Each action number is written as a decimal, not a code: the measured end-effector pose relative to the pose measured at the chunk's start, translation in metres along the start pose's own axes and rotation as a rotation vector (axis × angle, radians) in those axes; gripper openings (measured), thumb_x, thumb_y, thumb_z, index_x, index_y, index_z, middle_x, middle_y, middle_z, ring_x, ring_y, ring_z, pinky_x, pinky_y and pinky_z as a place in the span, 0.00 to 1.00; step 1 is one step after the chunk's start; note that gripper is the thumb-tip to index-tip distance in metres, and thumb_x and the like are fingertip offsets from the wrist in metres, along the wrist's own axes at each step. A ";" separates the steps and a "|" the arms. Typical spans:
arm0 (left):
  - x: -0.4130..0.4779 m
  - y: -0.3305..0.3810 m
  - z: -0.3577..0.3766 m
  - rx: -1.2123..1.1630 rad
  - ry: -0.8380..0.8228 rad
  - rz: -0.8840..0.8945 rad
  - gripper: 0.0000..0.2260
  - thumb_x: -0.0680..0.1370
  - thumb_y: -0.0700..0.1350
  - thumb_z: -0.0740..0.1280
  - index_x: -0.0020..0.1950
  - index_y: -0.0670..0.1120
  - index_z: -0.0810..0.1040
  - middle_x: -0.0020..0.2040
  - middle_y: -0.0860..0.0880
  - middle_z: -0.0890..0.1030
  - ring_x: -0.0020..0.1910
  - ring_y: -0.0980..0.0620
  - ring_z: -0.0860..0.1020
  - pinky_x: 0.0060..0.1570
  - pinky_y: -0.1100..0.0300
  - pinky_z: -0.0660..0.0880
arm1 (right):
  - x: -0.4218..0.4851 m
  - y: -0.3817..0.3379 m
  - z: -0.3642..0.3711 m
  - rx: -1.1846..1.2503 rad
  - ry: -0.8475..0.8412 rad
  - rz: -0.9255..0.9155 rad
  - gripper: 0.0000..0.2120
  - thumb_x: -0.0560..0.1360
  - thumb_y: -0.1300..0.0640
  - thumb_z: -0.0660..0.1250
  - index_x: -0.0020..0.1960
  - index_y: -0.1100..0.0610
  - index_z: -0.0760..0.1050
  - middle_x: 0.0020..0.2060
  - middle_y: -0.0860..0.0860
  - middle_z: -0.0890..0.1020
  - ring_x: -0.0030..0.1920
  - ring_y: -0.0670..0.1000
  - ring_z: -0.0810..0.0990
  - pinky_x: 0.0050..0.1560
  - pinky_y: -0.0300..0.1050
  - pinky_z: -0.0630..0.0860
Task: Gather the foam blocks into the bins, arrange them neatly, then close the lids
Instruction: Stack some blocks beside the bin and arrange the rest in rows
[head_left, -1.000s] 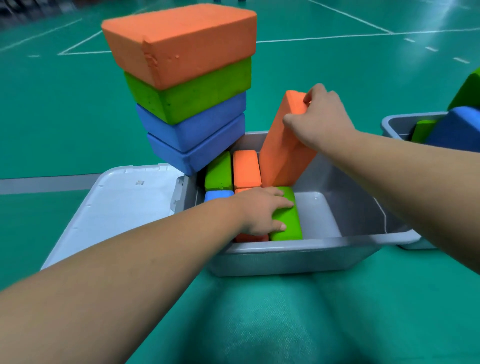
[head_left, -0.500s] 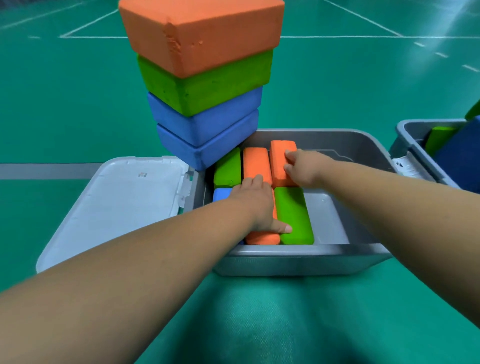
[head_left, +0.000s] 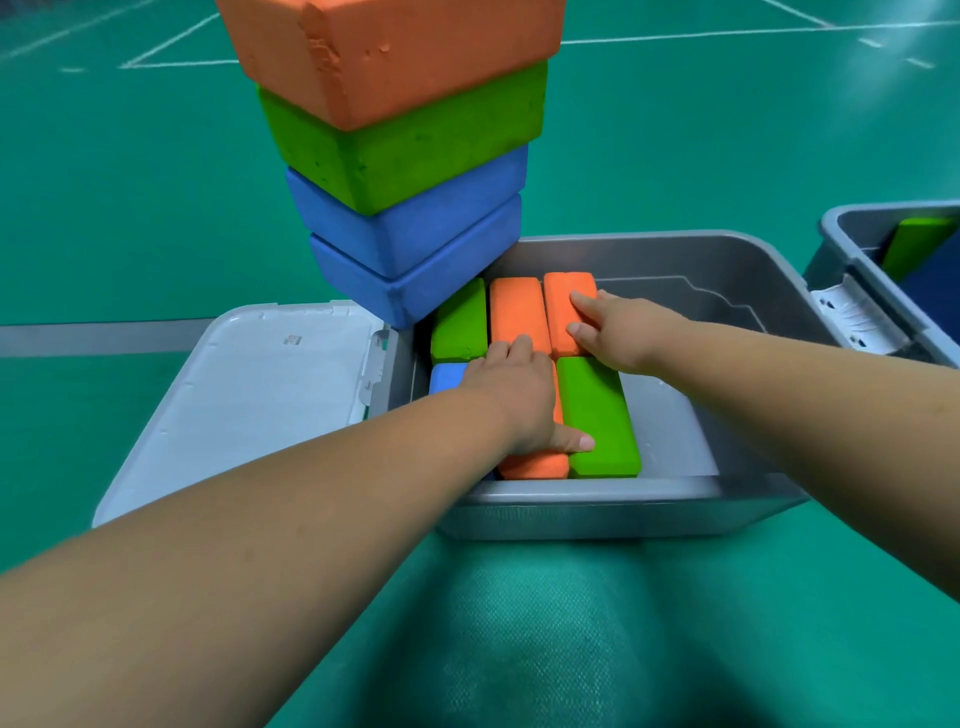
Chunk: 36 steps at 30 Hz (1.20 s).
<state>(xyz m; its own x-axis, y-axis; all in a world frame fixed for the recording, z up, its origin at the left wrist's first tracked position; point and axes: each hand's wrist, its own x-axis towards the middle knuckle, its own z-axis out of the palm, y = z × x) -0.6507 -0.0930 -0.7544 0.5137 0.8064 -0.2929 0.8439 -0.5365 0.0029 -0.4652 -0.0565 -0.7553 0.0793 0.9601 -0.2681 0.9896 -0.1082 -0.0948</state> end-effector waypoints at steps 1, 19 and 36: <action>0.001 0.000 0.001 0.003 0.000 -0.003 0.50 0.69 0.78 0.66 0.78 0.44 0.63 0.78 0.43 0.62 0.75 0.39 0.62 0.74 0.42 0.64 | 0.001 -0.002 -0.001 -0.012 -0.001 0.000 0.31 0.86 0.39 0.50 0.85 0.47 0.47 0.84 0.54 0.52 0.79 0.62 0.62 0.77 0.57 0.63; -0.009 0.000 -0.009 -0.011 -0.036 -0.012 0.52 0.70 0.76 0.66 0.83 0.45 0.56 0.83 0.43 0.55 0.79 0.39 0.58 0.77 0.44 0.59 | -0.011 -0.017 -0.008 -0.176 -0.109 0.011 0.28 0.88 0.47 0.49 0.85 0.48 0.42 0.84 0.55 0.45 0.82 0.59 0.55 0.78 0.55 0.58; -0.033 -0.016 -0.042 0.045 0.264 0.047 0.19 0.80 0.58 0.65 0.64 0.46 0.76 0.62 0.46 0.76 0.63 0.43 0.75 0.56 0.47 0.75 | -0.038 -0.007 -0.045 -0.173 0.068 -0.103 0.15 0.79 0.48 0.60 0.56 0.52 0.84 0.50 0.53 0.79 0.50 0.57 0.80 0.55 0.53 0.80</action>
<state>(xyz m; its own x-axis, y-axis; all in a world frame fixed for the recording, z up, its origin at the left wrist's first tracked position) -0.6748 -0.1010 -0.7047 0.5796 0.8142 -0.0335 0.8135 -0.5805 -0.0339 -0.4697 -0.0808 -0.7014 -0.0213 0.9797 -0.1996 0.9983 0.0317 0.0490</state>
